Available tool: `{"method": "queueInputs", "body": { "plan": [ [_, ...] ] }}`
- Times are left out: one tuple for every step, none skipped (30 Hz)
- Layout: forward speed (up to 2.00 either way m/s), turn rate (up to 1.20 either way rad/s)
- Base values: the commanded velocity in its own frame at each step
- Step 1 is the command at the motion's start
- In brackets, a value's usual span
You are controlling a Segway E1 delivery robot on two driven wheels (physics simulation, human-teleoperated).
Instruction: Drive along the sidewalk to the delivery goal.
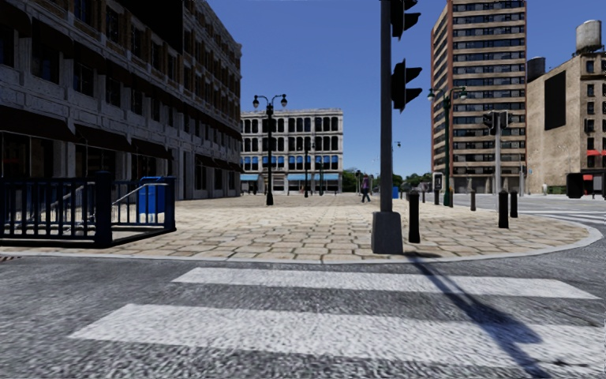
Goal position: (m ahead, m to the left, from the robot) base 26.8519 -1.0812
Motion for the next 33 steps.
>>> {"method": "queueInputs", "body": {
  "plan": [
    [1.78, 0.00],
    [1.78, 0.00],
    [1.78, 0.00],
    [1.78, 0.00],
    [1.78, 0.00],
    [1.78, 0.00],
    [1.78, 0.00],
    [1.78, 0.00],
    [1.78, 0.00],
    [1.78, 0.00],
    [1.78, 0.00],
    [1.78, 0.00],
    [1.78, 0.00],
    [1.78, 0.00],
    [1.78, 0.00],
    [1.78, 0.00],
    [1.78, 0.00],
    [1.78, 0.00],
    [1.78, 0.00],
    [1.78, 0.00],
    [1.78, 0.00],
    [1.78, 0.00],
    [1.78, 0.00],
    [1.78, 0.00],
    [1.78, 0.00],
    [1.78, 0.00],
    [1.78, 0.00],
    [1.78, 0.00],
    [1.78, 0.00],
    [1.78, 0.00],
    [1.78, 0.00],
    [1.78, 0.00],
    [1.78, 0.00]
  ]
}}
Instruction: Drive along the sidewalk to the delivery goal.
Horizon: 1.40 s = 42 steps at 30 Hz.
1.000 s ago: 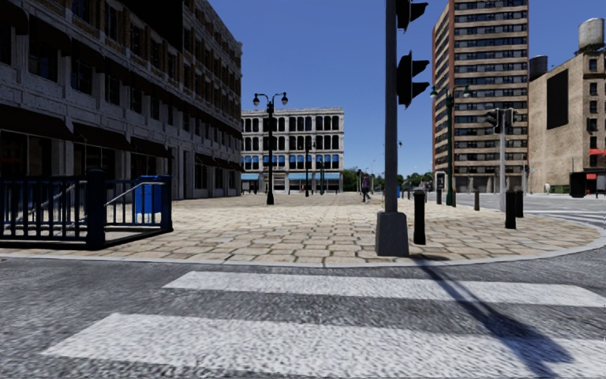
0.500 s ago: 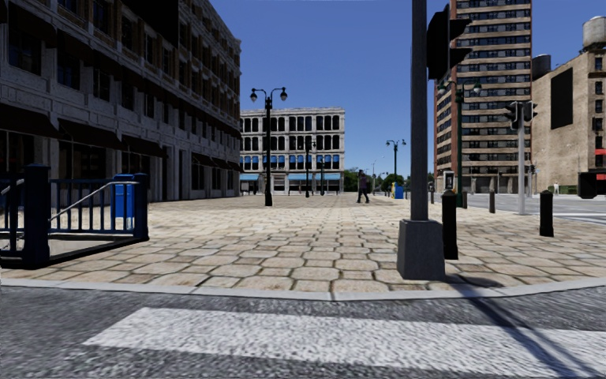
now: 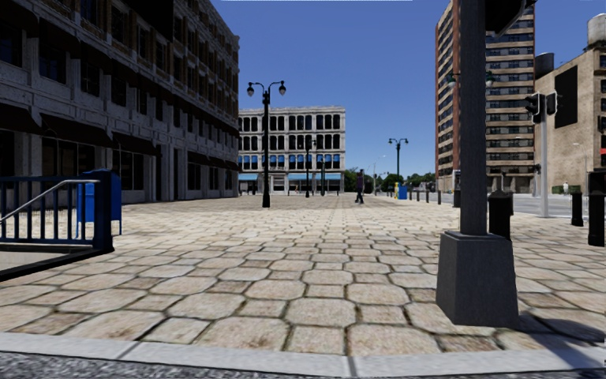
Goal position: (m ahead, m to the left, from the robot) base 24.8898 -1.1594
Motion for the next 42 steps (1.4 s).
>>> {"method": "queueInputs", "body": {
  "plan": [
    [1.78, 0.00],
    [1.78, 0.00],
    [1.78, 0.00],
    [1.78, 0.00],
    [1.78, 0.00],
    [1.78, 0.00],
    [1.78, 0.00],
    [1.78, 0.00],
    [1.78, 0.00],
    [1.78, 0.00],
    [1.78, 0.00],
    [1.78, 0.00],
    [1.78, 0.00],
    [1.78, 0.00],
    [1.78, 0.00],
    [1.78, 0.00],
    [1.78, 0.00],
    [1.78, 0.00],
    [1.78, 0.00],
    [1.78, 0.00],
    [1.78, 0.00],
    [1.78, 0.00],
    [1.78, 0.00],
    [1.78, 0.00],
    [1.78, 0.00],
    [1.78, 0.00],
    [1.78, 0.00],
    [1.78, 0.00],
    [1.78, 0.00],
    [1.78, 0.00],
    [1.78, 0.00],
    [1.78, 0.00],
    [1.78, 0.00],
    [1.78, 0.00],
    [1.78, 0.00],
    [1.78, 0.00],
    [1.78, 0.00],
    [1.78, 0.00],
    [1.78, 0.00],
    [1.78, 0.00],
    [1.78, 0.00],
    [1.78, 0.00]
  ]
}}
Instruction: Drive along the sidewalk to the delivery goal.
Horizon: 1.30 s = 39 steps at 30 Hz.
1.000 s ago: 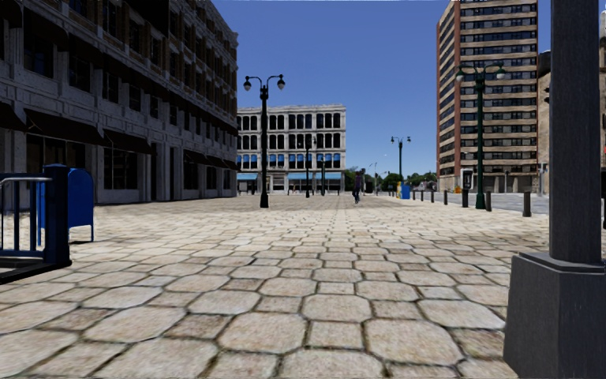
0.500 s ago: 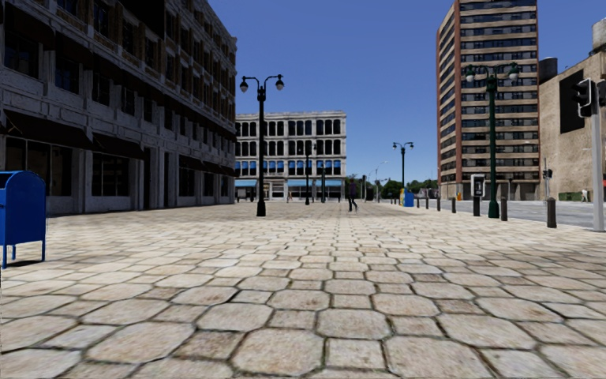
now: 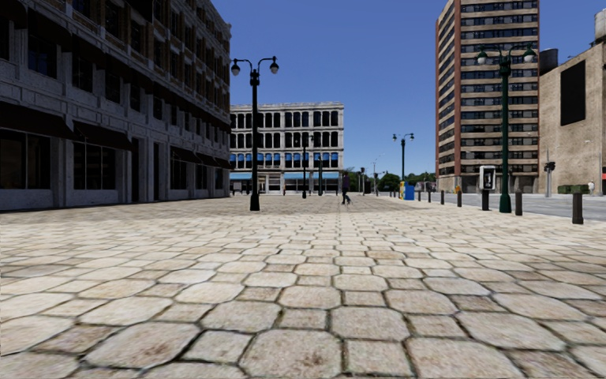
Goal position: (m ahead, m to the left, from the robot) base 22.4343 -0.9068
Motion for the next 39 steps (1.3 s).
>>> {"method": "queueInputs", "body": {
  "plan": [
    [1.78, 0.00],
    [1.78, 0.00],
    [1.78, 0.00],
    [1.78, 0.00],
    [1.78, 0.00],
    [1.78, 0.00],
    [1.78, 0.00],
    [1.78, 0.00],
    [1.78, 0.00],
    [1.78, 0.00],
    [1.78, 0.00],
    [1.78, 0.00],
    [1.78, 0.00],
    [1.78, 0.00],
    [1.78, 0.00],
    [1.78, 0.00],
    [1.78, 0.00],
    [1.78, 0.00],
    [1.78, 0.00],
    [1.78, 0.00],
    [1.78, 0.00],
    [1.78, 0.00],
    [1.78, 0.00],
    [1.78, 0.00],
    [1.78, 0.00],
    [1.78, 0.00],
    [1.78, 0.00],
    [1.78, 0.00],
    [1.78, 0.00],
    [1.78, 0.00],
    [1.78, 0.00],
    [1.78, 0.00],
    [1.78, 0.00],
    [1.78, 0.00],
    [1.78, 0.00],
    [1.78, 0.00],
    [1.78, 0.00],
    [1.78, 0.00],
    [1.78, 0.00]
  ]
}}
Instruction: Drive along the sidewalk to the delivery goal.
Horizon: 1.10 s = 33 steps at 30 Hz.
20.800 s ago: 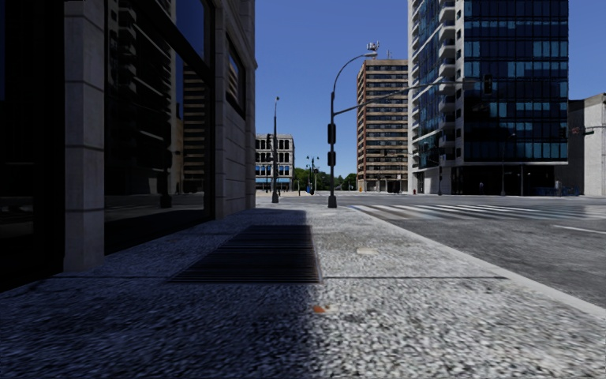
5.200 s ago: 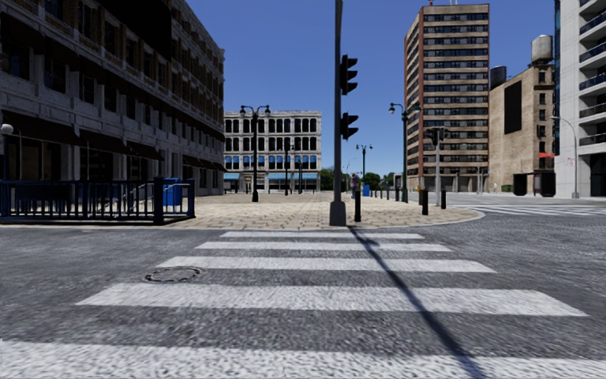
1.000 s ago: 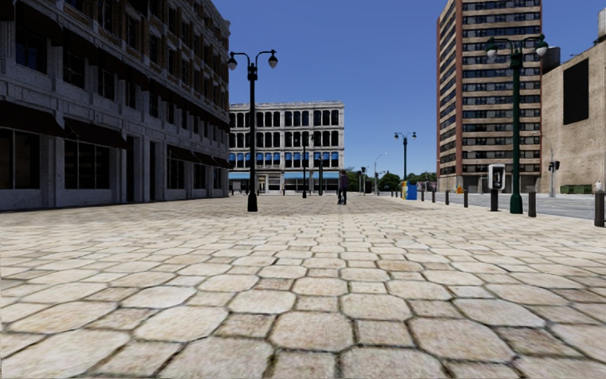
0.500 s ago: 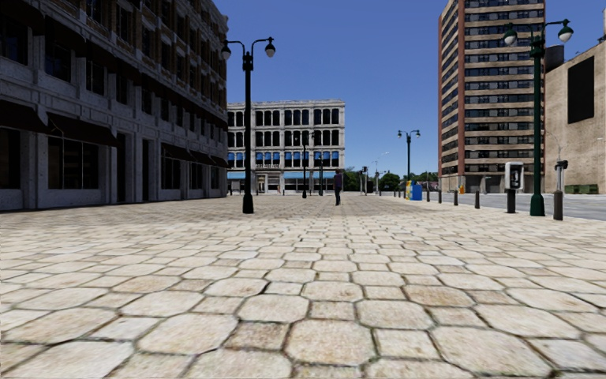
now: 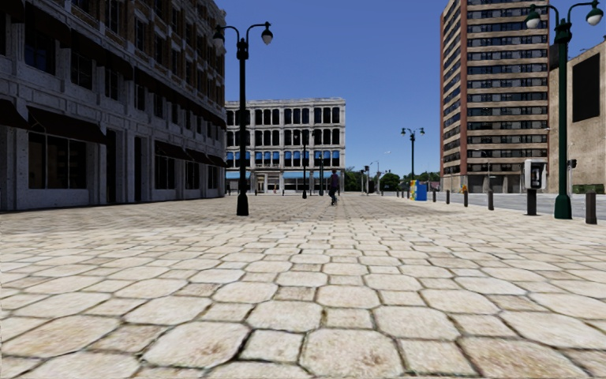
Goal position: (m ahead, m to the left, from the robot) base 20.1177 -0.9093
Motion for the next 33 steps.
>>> {"method": "queueInputs", "body": {
  "plan": [
    [1.78, 0.00],
    [1.78, 0.00],
    [1.78, 0.00],
    [1.78, 0.00],
    [1.78, 0.00],
    [1.78, 0.00],
    [1.78, 0.00],
    [1.78, 0.00],
    [1.78, 0.00],
    [1.78, 0.00],
    [1.78, 0.00],
    [1.78, 0.00],
    [1.78, 0.00],
    [1.78, 0.00],
    [1.78, 0.00],
    [1.78, 0.00],
    [1.78, 0.00],
    [1.78, 0.00],
    [1.78, 0.00],
    [1.78, 0.00],
    [1.78, 0.00],
    [1.78, 0.00],
    [1.78, 0.00],
    [1.78, 0.00],
    [1.78, 0.00],
    [1.78, 0.00],
    [1.78, 0.00],
    [1.78, 0.00],
    [1.78, 0.00],
    [1.78, 0.00],
    [1.78, 0.00],
    [1.78, 0.00],
    [1.78, 0.00]
  ]
}}
